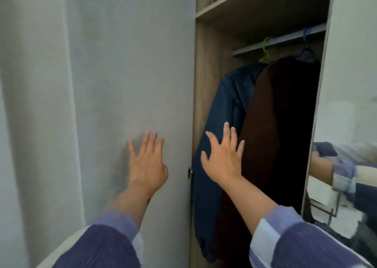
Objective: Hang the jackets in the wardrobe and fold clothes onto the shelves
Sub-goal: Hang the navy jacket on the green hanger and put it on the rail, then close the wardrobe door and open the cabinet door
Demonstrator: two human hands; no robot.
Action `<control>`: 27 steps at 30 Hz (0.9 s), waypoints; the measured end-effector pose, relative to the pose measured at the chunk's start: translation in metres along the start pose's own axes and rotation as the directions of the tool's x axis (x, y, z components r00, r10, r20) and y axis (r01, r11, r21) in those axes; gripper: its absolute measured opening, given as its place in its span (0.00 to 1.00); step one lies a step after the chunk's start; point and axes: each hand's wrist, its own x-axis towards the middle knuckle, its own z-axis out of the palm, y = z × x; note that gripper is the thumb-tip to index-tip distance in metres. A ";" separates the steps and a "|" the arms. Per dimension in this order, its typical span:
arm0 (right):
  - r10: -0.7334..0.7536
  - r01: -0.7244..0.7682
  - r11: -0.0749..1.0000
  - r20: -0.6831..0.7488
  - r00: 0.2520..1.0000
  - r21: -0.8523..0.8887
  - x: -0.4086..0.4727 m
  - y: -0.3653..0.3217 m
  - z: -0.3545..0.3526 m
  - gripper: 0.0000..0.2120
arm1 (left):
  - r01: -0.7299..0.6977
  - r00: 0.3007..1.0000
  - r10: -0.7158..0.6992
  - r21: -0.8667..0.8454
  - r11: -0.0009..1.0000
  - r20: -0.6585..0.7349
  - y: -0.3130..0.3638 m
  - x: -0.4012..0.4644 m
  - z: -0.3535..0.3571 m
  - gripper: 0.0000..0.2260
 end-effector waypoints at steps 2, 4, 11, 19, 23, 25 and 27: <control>-0.066 0.064 0.994 0.022 0.998 0.086 -0.006 -0.040 -0.002 0.28 | 0.021 0.992 -0.012 0.073 0.997 -0.124 -0.039 -0.023 -0.010 0.32; -0.129 0.117 0.973 0.046 0.991 0.200 -0.008 -0.076 -0.004 0.28 | 0.011 0.963 0.015 0.092 0.996 -0.269 -0.071 -0.038 -0.015 0.32; -0.248 0.210 0.837 0.008 0.969 0.505 -0.010 -0.205 -0.010 0.36 | 0.207 0.896 -0.243 -0.136 0.969 -0.372 -0.144 -0.073 -0.020 0.43; -0.164 0.149 0.873 -0.008 0.986 0.465 -0.018 -0.251 0.016 0.46 | 0.232 0.965 -0.252 -0.217 0.948 -0.068 -0.170 -0.080 0.000 0.52; -0.168 0.169 0.837 -0.049 0.985 0.521 -0.025 -0.237 0.007 0.47 | 0.089 0.989 -0.117 -0.266 0.960 -0.092 -0.161 -0.082 0.001 0.43; -0.171 0.185 0.817 -0.078 0.982 0.545 -0.031 -0.221 0.000 0.47 | -0.059 0.991 0.020 -0.292 0.955 -0.133 -0.147 -0.082 -0.001 0.38; -0.164 0.211 0.778 -0.132 0.977 0.592 -0.040 -0.202 -0.007 0.45 | -0.203 0.973 0.155 -0.311 0.928 -0.171 -0.127 -0.082 -0.003 0.34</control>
